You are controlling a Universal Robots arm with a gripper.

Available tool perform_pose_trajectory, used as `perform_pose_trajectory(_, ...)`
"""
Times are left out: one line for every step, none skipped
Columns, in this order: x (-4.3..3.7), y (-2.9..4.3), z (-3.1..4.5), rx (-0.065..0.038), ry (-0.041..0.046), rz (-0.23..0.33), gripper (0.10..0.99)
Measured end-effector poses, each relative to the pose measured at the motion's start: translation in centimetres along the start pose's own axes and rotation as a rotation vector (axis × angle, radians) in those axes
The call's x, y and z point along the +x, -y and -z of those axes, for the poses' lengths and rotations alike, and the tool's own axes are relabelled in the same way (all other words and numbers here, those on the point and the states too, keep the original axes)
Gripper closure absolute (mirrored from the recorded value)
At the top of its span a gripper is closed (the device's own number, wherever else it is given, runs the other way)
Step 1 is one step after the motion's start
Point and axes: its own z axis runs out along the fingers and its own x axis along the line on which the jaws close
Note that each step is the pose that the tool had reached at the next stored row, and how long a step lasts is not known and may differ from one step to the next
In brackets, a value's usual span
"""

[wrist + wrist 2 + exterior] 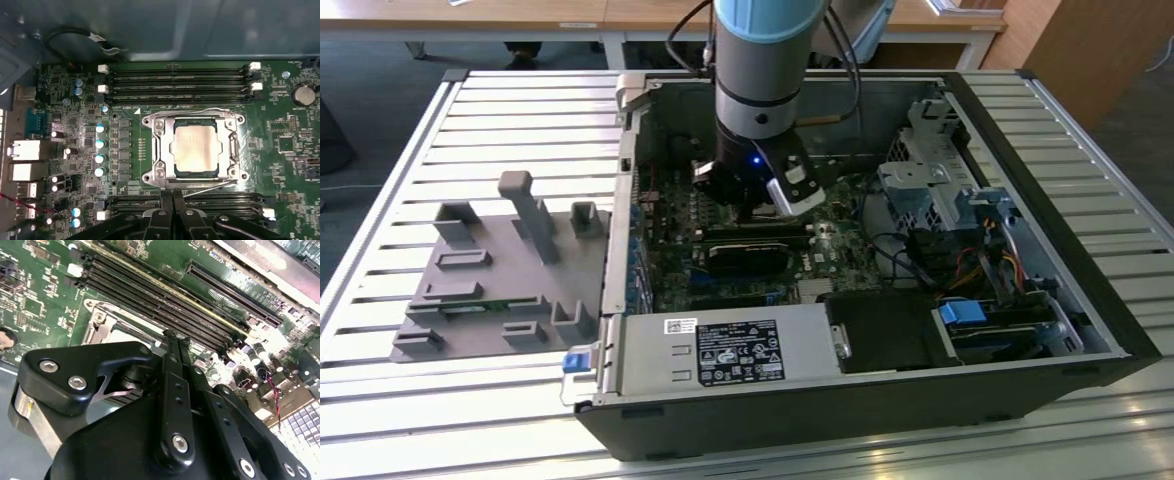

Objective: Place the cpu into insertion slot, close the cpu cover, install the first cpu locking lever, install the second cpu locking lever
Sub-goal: 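Install the second cpu locking lever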

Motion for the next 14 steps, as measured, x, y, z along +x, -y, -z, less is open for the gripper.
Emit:
perform_pose_trajectory(0.02,0.03,-0.17,0.000,0.0000,0.000,0.933)
perform_pose_trajectory(0.04,0.05,-0.34,-0.001,-0.0001,0.000,0.933)
perform_pose_trajectory(0.07,0.08,-0.50,-0.001,-0.0001,0.000,0.933)
perform_pose_trajectory(0.09,0.11,-0.66,-0.002,-0.0001,0.000,0.933)
perform_pose_trajectory(0.11,0.13,-0.81,-0.003,-0.0001,0.000,0.933)
perform_pose_trajectory(0.13,0.16,-0.96,-0.004,-0.0001,0.000,0.933)
perform_pose_trajectory(0.15,0.19,-1.12,-0.004,-0.0002,0.000,0.933)
perform_pose_trajectory(0.17,0.22,-1.21,-0.006,-0.0003,0.000,0.933)
perform_pose_trajectory(0.21,0.27,-1.26,-0.008,-0.0004,0.000,0.933)
perform_pose_trajectory(0.24,0.36,-1.28,-0.011,-0.0005,0.000,0.933)
perform_pose_trajectory(0.26,0.50,-1.29,-0.015,-0.0007,0.000,0.933)
perform_pose_trajectory(0.27,0.66,-1.29,-0.020,-0.0008,0.000,0.933)
perform_pose_trajectory(0.28,0.82,-1.29,-0.024,-0.0010,0.000,0.933)
perform_pose_trajectory(0.33,0.97,-1.28,-0.029,-0.0011,0.000,0.933)
